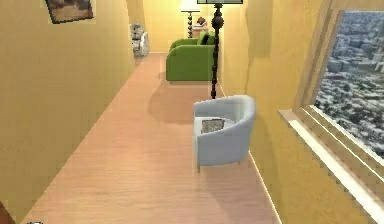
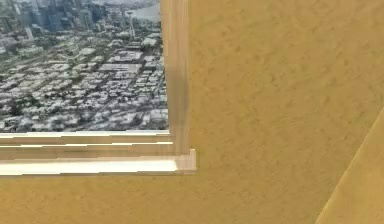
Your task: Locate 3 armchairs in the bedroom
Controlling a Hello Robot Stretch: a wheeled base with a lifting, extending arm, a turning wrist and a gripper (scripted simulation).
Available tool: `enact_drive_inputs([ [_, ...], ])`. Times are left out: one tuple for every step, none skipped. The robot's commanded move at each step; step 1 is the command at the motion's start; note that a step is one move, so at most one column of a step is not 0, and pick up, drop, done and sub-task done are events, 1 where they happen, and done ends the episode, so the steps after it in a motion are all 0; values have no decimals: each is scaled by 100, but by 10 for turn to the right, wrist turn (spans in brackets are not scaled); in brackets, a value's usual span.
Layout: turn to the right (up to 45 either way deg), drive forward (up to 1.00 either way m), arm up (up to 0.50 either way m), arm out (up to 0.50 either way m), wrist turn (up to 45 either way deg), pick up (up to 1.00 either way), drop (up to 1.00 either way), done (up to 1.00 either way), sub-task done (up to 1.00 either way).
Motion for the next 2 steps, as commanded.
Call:
enact_drive_inputs([
  [0,65,0,0,0,0,0,0,0],
  [150,0,0,0,0,0,0,0,0],
])
